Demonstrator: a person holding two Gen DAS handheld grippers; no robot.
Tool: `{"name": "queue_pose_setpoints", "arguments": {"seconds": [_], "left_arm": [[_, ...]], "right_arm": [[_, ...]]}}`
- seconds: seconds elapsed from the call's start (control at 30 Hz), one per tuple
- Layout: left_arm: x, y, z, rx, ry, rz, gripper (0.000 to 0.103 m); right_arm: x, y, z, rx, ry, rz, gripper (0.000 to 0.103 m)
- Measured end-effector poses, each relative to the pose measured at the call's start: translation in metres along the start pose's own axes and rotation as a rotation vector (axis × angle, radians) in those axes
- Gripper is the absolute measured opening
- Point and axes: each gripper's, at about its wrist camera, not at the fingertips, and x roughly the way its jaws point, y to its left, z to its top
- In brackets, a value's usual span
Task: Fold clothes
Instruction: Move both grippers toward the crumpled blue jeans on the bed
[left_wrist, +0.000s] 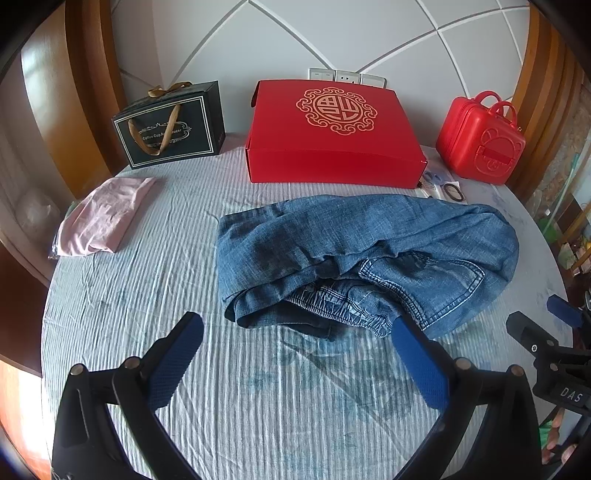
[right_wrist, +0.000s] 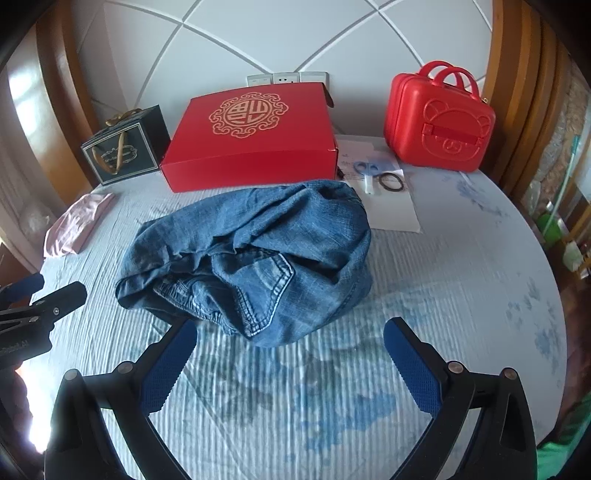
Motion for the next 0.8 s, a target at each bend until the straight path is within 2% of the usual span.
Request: {"name": "queue_pose_setpoints", "arguments": {"seconds": [0.53,0.8], "left_arm": [[0.013,0.007,0.000,-0.006,0.024,0.003,0.103],[0.024,0.008,0.002,-0.015,0.051,-0.026,0.103]], "right_arm": [[0.008,0.001,0.001,0.003,0.029,-0.007,0.103],[0.017,-0.001,0.002,0.016,0.048,-0.006,0.103]]}}
